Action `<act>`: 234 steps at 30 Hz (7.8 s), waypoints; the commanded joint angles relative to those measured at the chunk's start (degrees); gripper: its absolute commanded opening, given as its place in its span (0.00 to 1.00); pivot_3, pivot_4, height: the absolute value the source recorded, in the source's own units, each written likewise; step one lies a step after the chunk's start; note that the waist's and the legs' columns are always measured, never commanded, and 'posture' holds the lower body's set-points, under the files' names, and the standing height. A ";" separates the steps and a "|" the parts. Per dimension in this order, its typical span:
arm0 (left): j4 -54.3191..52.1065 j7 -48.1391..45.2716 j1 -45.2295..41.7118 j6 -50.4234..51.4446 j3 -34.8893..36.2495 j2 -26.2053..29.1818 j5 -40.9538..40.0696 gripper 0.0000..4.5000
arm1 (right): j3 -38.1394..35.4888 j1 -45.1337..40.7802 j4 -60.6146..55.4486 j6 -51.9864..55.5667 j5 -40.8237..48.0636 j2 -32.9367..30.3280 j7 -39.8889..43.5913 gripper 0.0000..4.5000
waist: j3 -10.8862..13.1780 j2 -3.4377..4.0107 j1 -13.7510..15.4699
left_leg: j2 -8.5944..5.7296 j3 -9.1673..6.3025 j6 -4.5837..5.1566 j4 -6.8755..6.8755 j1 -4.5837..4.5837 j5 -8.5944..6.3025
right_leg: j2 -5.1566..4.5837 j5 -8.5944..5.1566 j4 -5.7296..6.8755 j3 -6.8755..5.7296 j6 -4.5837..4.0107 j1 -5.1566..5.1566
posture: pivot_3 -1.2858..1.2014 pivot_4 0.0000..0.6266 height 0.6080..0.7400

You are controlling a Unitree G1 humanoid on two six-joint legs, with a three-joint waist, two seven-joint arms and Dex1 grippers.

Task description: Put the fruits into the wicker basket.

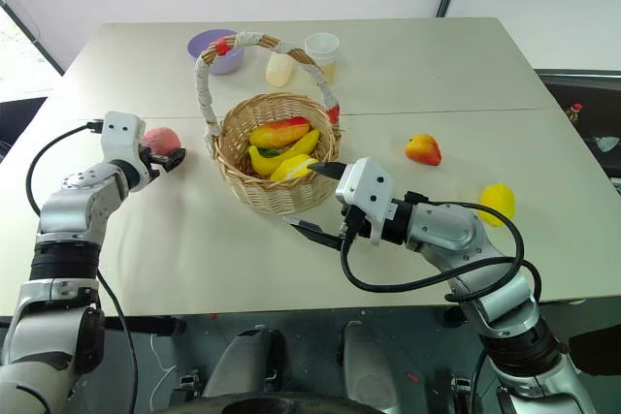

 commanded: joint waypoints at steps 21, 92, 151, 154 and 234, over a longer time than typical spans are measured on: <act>-42.89 -13.95 3.76 9.72 -3.35 3.71 -23.93 0.51 | -11.71 -7.32 0.70 4.43 7.05 -5.88 4.03 1.00 | 0.14 -0.17 0.08 | -0.14 0.01 -0.04 -0.01 0.07 0.03 | -0.57 -0.11 -0.11 -0.12 -0.21 0.22 | 0.52 0.24 1.00; -45.35 -25.23 23.33 -0.54 5.87 5.21 -27.36 1.00 | 8.72 -28.65 22.37 -3.80 -18.94 10.85 -3.07 0.99 | 0.50 0.21 -0.04 | 0.01 0.06 -0.08 0.03 -0.90 0.06 | -0.17 0.03 0.05 0.02 -0.03 -0.92 | 0.52 0.24 1.00; -42.43 -32.88 21.54 -0.34 3.94 9.32 -29.11 1.00 | -6.93 -11.57 1.77 10.40 -0.63 -0.11 -4.76 0.35 | 0.46 0.22 -1.26 | 0.39 0.09 -0.08 -0.02 0.09 0.07 | 0.72 -0.02 0.10 0.45 -0.07 -0.14 | 0.52 0.24 1.00; -44.08 -31.69 23.48 -0.54 5.16 9.67 -29.22 1.00 | -0.24 -18.29 7.48 11.31 -3.63 5.08 -6.75 0.35 | 0.47 0.18 -0.56 | 0.50 0.11 -0.09 -0.01 0.02 0.07 | 0.67 -0.02 0.04 0.43 -0.09 -0.16 | 0.52 0.24 1.00; -29.80 -22.85 20.54 -9.98 3.32 3.07 -18.60 1.00 | -40.02 10.07 17.33 -4.82 4.69 -5.33 -9.16 0.88 | 0.56 0.40 -0.48 | 0.04 0.11 0.01 -0.12 0.05 0.02 | 0.19 -0.04 -0.01 0.25 -0.06 -0.03 | 0.52 0.24 1.00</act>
